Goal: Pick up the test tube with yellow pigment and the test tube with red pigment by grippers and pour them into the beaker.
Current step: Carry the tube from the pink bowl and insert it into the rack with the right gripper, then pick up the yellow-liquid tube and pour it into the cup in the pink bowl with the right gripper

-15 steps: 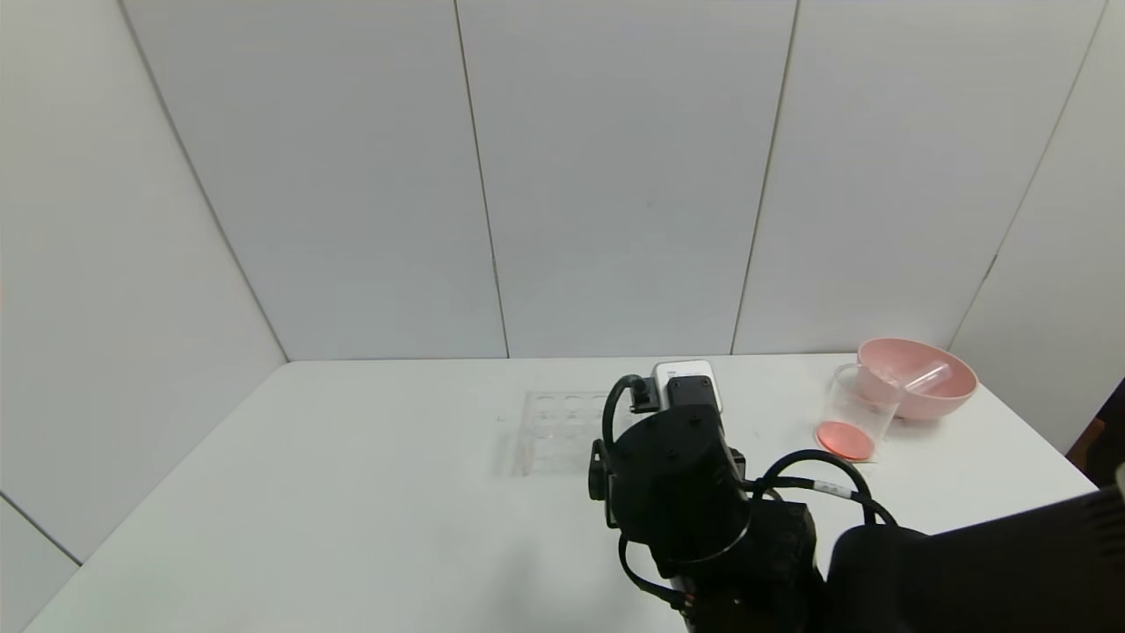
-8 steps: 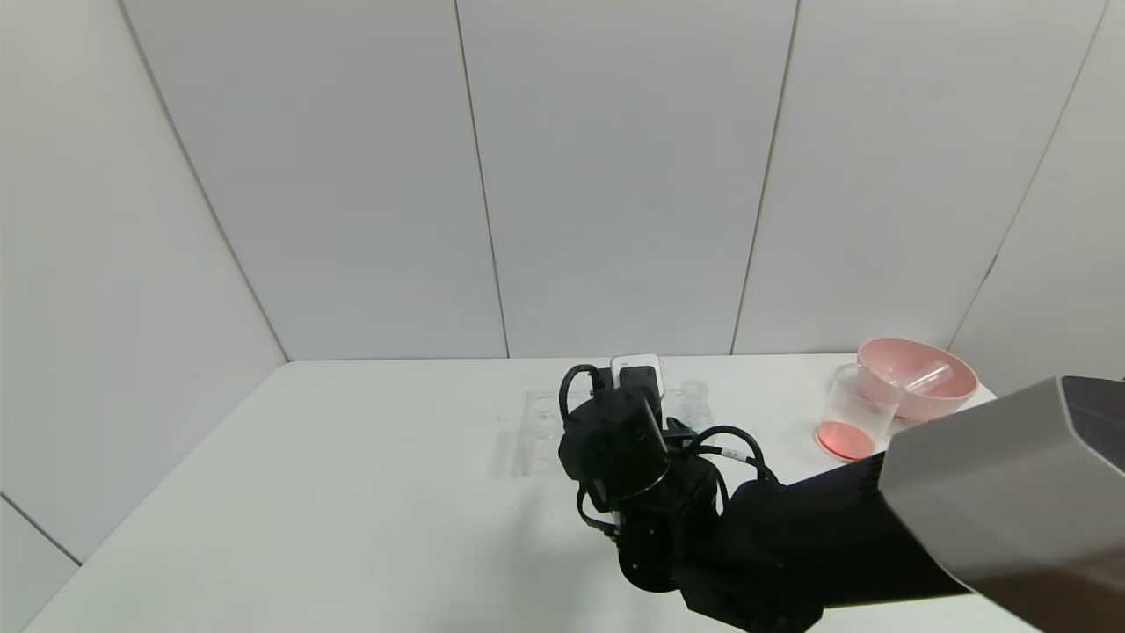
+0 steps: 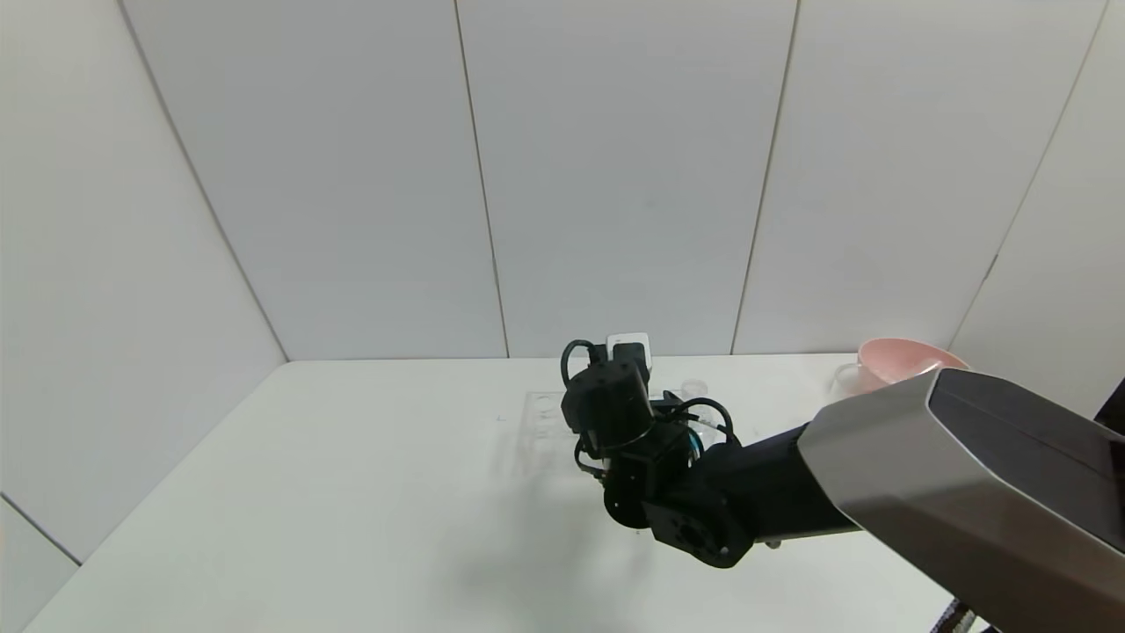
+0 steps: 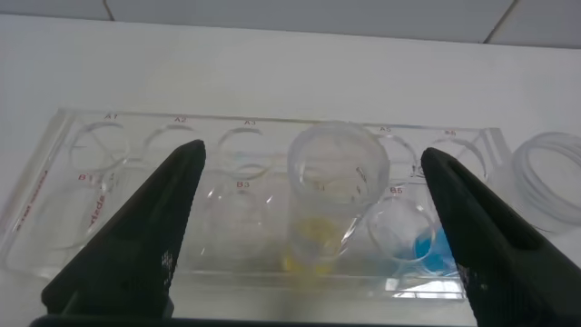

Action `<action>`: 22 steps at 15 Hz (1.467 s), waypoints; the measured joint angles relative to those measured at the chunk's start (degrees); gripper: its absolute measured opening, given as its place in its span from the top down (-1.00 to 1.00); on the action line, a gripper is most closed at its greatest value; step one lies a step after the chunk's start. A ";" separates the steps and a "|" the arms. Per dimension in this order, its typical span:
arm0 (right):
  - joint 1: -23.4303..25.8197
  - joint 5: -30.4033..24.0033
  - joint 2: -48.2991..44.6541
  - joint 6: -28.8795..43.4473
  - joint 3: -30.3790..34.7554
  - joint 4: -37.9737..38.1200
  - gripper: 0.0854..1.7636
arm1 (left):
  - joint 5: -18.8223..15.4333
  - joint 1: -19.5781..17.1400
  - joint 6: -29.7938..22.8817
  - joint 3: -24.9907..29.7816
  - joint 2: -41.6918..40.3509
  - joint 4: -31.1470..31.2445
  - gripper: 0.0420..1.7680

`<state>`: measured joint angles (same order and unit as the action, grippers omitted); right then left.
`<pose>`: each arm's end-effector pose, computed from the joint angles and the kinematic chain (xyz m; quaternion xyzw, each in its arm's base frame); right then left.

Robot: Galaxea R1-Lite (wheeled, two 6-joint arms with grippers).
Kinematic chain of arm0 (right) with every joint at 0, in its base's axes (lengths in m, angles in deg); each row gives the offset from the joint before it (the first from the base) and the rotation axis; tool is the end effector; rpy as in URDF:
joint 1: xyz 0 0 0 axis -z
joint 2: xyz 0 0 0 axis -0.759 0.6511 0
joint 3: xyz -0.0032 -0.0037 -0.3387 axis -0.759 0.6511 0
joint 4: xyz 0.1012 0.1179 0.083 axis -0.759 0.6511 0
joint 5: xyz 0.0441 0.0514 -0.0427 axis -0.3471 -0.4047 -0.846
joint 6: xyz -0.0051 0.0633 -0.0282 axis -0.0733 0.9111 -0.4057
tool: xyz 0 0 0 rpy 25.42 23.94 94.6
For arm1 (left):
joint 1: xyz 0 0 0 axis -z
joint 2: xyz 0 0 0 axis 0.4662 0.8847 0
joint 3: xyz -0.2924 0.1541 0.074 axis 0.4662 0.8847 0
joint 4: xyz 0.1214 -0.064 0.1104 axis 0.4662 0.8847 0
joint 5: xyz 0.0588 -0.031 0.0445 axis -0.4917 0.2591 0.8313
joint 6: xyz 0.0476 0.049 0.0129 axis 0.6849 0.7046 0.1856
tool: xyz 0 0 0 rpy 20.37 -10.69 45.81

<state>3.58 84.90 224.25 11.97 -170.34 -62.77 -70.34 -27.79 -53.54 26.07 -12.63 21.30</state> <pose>0.3957 0.3370 0.1111 -0.0131 0.1431 -0.0074 0.9896 -0.0301 0.0002 0.0729 -0.0083 0.0085 0.0015 0.9999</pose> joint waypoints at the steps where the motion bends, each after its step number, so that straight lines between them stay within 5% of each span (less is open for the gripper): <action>1: 0.21 -0.02 0.34 -0.07 -0.35 0.02 -0.92 | 0.00 0.00 0.00 0.00 0.00 0.00 -0.94; 11: 1.16 -0.13 0.63 -0.21 -0.22 -0.44 -0.93 | 0.00 0.00 0.00 0.00 0.00 0.00 -0.94; 18: 0.71 -0.06 -0.13 -0.22 0.17 -0.11 0.16 | 0.00 0.00 0.00 0.00 0.00 0.00 -0.94; 19: 0.62 -0.06 -0.24 -0.21 0.17 -0.02 0.49 | 0.00 0.00 0.00 0.00 0.00 0.00 -0.94; 22: 0.44 -0.06 -0.46 -0.21 0.21 0.11 0.49 | 0.00 0.00 0.00 0.00 0.00 0.00 -0.94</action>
<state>4.02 84.84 223.79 11.77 -170.13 -62.66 -70.34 -27.79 -53.54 26.07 -12.63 21.30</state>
